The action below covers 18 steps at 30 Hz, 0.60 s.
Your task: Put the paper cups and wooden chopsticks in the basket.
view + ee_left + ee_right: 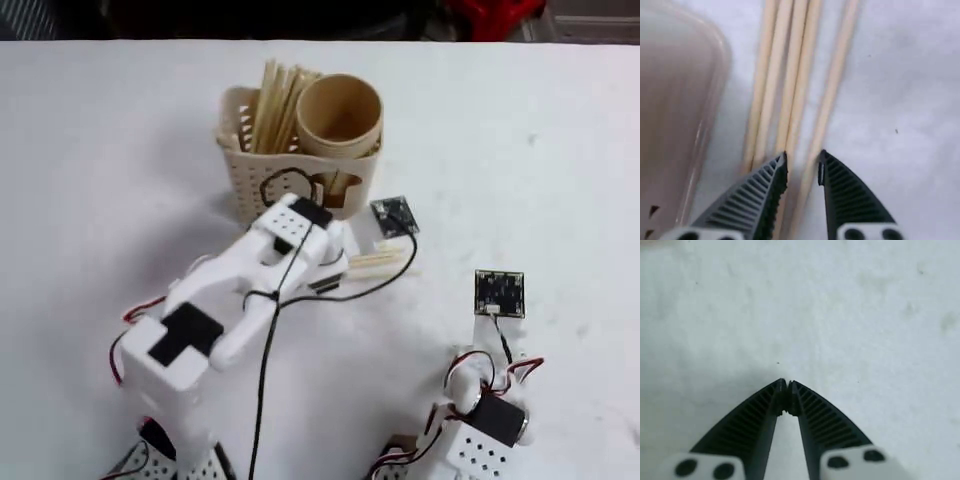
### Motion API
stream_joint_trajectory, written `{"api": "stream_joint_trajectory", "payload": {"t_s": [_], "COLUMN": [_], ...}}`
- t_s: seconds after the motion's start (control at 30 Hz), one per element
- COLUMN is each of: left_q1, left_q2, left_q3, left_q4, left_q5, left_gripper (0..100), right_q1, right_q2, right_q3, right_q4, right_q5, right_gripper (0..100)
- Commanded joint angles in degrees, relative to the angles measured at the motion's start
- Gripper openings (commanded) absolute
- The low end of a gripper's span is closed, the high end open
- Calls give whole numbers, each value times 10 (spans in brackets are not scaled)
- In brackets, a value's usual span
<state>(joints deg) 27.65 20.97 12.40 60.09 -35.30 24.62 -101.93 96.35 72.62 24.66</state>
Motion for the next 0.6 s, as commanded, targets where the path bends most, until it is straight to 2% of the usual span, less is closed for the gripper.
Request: {"api": "stream_joint_trajectory", "payload": {"t_s": [0.0,0.07,0.23,0.4,0.57], "left_q1": [5,4,9,14,10], "left_q2": [26,38,45,25,-64], "left_q3": [-45,-62,-69,-68,-59], "left_q4": [23,40,66,75,102], "left_q5": [-4,-4,-5,-4,13], "left_gripper": [120,114,24,21,21], "right_q1": [3,3,3,3,3], "right_q2": [-10,-10,-10,-10,-10], "right_q3": [5,5,5,5,5], "right_q4": [1,1,1,1,1], "right_q5": [-4,-4,-4,-4,-4], "right_gripper": [18,18,18,18,18]}}
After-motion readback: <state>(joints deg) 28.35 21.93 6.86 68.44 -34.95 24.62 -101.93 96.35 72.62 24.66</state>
